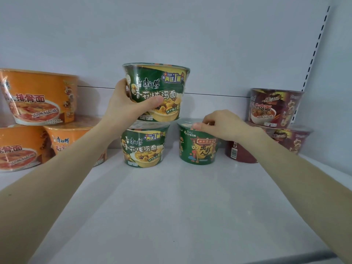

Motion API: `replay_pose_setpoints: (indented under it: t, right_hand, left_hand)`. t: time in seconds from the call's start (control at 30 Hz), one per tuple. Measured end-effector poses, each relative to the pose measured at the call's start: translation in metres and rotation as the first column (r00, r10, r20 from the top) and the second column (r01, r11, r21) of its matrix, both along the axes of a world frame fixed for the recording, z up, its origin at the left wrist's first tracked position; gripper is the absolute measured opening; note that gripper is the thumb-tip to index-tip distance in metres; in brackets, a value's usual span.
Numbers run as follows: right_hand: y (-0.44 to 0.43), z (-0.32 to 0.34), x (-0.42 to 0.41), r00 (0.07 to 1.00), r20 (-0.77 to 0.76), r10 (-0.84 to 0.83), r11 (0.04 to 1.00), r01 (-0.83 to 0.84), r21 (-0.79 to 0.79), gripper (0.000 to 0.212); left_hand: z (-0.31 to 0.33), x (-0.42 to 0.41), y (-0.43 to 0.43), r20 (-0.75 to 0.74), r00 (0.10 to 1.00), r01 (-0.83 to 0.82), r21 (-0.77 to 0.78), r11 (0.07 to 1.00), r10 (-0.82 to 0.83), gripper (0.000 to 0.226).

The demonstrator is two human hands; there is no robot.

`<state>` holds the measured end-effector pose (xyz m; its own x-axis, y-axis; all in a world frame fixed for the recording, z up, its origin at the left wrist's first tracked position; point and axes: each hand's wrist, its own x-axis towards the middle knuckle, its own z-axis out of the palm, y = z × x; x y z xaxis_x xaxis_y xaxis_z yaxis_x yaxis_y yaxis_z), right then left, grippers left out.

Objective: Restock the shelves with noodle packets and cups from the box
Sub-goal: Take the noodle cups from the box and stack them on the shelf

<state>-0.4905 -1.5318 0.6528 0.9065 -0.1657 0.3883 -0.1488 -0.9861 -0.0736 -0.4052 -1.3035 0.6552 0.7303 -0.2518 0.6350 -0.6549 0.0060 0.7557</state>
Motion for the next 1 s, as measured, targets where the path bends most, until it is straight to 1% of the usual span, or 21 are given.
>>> replay_pose_setpoints:
  t: [0.07, 0.1, 0.17, 0.23, 0.3, 0.37, 0.4, 0.43, 0.47, 0.5, 0.53, 0.57, 0.63, 0.73, 0.77, 0.8, 0.83, 0.87, 0.9, 0.97, 1.0]
  right_hand:
    - [-0.009, 0.003, -0.008, 0.993, -0.053, 0.108, 0.961, -0.091, 0.26, 0.039]
    - [-0.014, 0.004, -0.013, 0.985, -0.098, 0.143, 0.943, -0.106, 0.316, 0.038]
    - [-0.022, 0.002, -0.017, 0.977, -0.141, 0.16, 0.946, -0.11, 0.305, 0.04]
    - [-0.023, -0.001, -0.015, 0.989, -0.092, 0.117, 0.967, -0.093, 0.238, 0.04]
    - [-0.013, -0.003, -0.008, 0.998, -0.055, 0.038, 0.994, -0.033, 0.1, 0.045]
    - [0.0, -0.004, -0.001, 1.0, -0.007, -0.029, 0.998, 0.028, -0.056, 0.054]
    - [0.004, -0.004, 0.0, 1.0, 0.014, -0.025, 0.998, 0.025, -0.055, 0.056]
    - [0.006, -0.001, 0.0, 1.0, 0.019, 0.007, 1.0, -0.007, 0.022, 0.056]
    - [0.005, 0.001, -0.003, 0.998, 0.012, 0.058, 0.988, -0.059, 0.146, 0.053]
    - [0.002, 0.004, -0.006, 0.994, -0.015, 0.111, 0.963, -0.104, 0.248, 0.05]
    - [-0.003, 0.006, -0.011, 0.986, -0.063, 0.153, 0.946, -0.127, 0.299, 0.046]
    - [-0.009, 0.006, -0.016, 0.978, -0.111, 0.174, 0.94, -0.131, 0.316, 0.044]
    - [-0.016, 0.003, -0.018, 0.978, -0.127, 0.164, 0.949, -0.121, 0.292, 0.041]
    - [-0.01, -0.001, -0.01, 0.999, -0.051, 0.004, 0.996, 0.001, 0.091, 0.048]
    - [-0.006, 0.0, -0.009, 0.999, -0.018, -0.039, 0.997, 0.04, 0.064, 0.052]
    - [-0.004, 0.0, -0.009, 0.999, 0.015, -0.042, 0.992, 0.04, 0.116, 0.054]
    - [-0.003, 0.001, -0.01, 0.999, 0.038, -0.011, 0.975, 0.002, 0.221, 0.053]
    - [-0.004, 0.002, -0.012, 0.998, 0.049, 0.034, 0.949, -0.047, 0.311, 0.051]
    - [-0.005, 0.003, -0.016, 0.996, 0.04, 0.075, 0.93, -0.084, 0.359, 0.046]
    - [-0.012, 0.002, -0.021, 0.99, -0.05, 0.134, 0.919, -0.105, 0.38, 0.036]
    - [-0.015, 0.002, -0.022, 0.984, -0.096, 0.147, 0.927, -0.104, 0.36, 0.033]
  left_hand:
    - [-0.001, 0.002, 0.0, 0.001, 1.0, -0.002, 0.004, 1.0, 0.002, 0.089]
    - [-0.002, 0.003, 0.0, 0.001, 1.0, -0.003, 0.005, 1.0, 0.003, 0.089]
    - [-0.003, 0.005, -0.001, -0.003, 1.0, -0.001, 0.006, 1.0, 0.001, 0.092]
    - [-0.004, 0.005, -0.002, -0.008, 1.0, -0.003, 0.009, 1.0, 0.003, 0.097]
    - [-0.003, 0.004, -0.004, -0.003, 1.0, -0.004, 0.009, 1.0, 0.004, 0.1]
    - [-0.002, 0.001, -0.005, 0.004, 1.0, 0.001, 0.0, 1.0, -0.001, 0.096]
    - [-0.003, 0.0, -0.006, 0.007, 1.0, 0.002, -0.002, 1.0, -0.002, 0.093]
    - [-0.003, -0.001, -0.007, 0.01, 1.0, 0.001, 0.0, 1.0, -0.001, 0.092]
    - [-0.003, -0.002, -0.007, 0.016, 1.0, -0.001, 0.004, 1.0, 0.001, 0.092]
    - [-0.003, -0.002, -0.007, 0.022, 1.0, -0.003, 0.006, 1.0, 0.003, 0.092]
    - [-0.003, -0.002, -0.007, 0.024, 1.0, -0.003, 0.005, 1.0, 0.003, 0.091]
    - [-0.003, -0.002, -0.007, 0.023, 1.0, 0.0, 0.003, 1.0, 0.0, 0.09]
    - [-0.002, -0.002, -0.007, 0.02, 1.0, 0.004, 0.001, 1.0, -0.004, 0.09]
    - [-0.003, 0.0, -0.005, 0.016, 1.0, -0.005, -0.01, 1.0, 0.005, 0.089]
    - [-0.003, 0.0, -0.004, 0.015, 1.0, -0.005, -0.012, 1.0, 0.005, 0.09]
    - [-0.004, 0.0, -0.004, 0.017, 1.0, -0.006, -0.01, 1.0, 0.006, 0.089]
    - [-0.004, 0.0, -0.004, 0.021, 1.0, -0.007, -0.008, 1.0, 0.007, 0.088]
    - [-0.004, -0.001, -0.003, 0.024, 1.0, -0.008, -0.006, 1.0, 0.008, 0.089]
    - [-0.004, -0.001, -0.003, 0.023, 1.0, -0.01, -0.005, 1.0, 0.01, 0.091]
    - [-0.004, 0.0, -0.001, 0.023, 1.0, -0.014, -0.001, 1.0, 0.014, 0.095]
    - [-0.004, -0.001, -0.001, 0.024, 1.0, -0.015, 0.005, 1.0, 0.015, 0.096]
